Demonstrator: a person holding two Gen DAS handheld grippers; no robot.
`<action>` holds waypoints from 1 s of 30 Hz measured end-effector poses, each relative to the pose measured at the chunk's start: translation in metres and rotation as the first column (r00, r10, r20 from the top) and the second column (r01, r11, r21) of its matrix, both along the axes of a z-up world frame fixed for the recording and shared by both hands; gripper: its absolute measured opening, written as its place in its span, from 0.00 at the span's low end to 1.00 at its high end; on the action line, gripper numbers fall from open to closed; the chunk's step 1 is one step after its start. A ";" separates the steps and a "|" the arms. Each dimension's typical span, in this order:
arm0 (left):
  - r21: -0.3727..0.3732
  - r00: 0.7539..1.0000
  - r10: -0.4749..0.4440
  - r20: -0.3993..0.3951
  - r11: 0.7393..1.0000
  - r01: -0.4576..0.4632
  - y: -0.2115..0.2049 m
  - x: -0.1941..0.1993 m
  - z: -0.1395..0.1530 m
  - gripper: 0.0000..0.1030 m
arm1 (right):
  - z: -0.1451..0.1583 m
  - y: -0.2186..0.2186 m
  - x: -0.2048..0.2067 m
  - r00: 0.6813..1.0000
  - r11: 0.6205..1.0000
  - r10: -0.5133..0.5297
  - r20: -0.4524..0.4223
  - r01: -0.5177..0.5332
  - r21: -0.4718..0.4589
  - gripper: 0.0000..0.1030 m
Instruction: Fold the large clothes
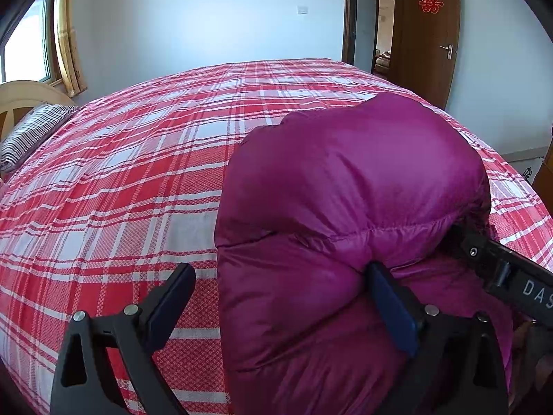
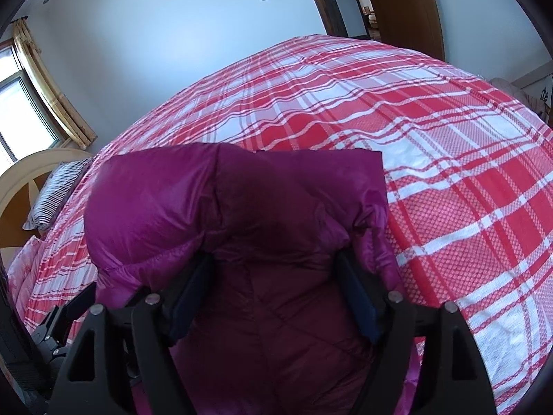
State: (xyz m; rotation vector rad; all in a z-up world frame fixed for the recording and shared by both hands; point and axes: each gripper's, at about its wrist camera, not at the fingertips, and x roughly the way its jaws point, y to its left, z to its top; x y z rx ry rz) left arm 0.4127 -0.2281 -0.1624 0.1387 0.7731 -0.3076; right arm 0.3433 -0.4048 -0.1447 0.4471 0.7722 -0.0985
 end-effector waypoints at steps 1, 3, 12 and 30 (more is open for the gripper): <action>-0.002 1.000 0.001 -0.001 1.000 -0.001 0.000 0.000 0.000 0.97 | 0.000 0.001 0.000 1.000 1.000 0.000 -0.003 0.000 -0.007 0.78; -0.004 1.000 0.002 -0.001 1.000 -0.002 0.000 -0.001 0.000 0.97 | -0.001 0.002 0.001 1.000 1.000 0.002 -0.008 -0.002 -0.019 0.79; -0.001 1.000 0.007 0.002 1.000 -0.007 0.000 -0.001 0.000 0.98 | -0.002 0.005 0.003 1.000 0.999 0.004 -0.019 -0.005 -0.041 0.81; -0.004 1.000 0.011 -0.005 1.000 -0.011 0.001 0.000 -0.002 0.98 | -0.003 0.011 0.005 0.999 0.997 0.001 -0.037 -0.004 -0.082 0.83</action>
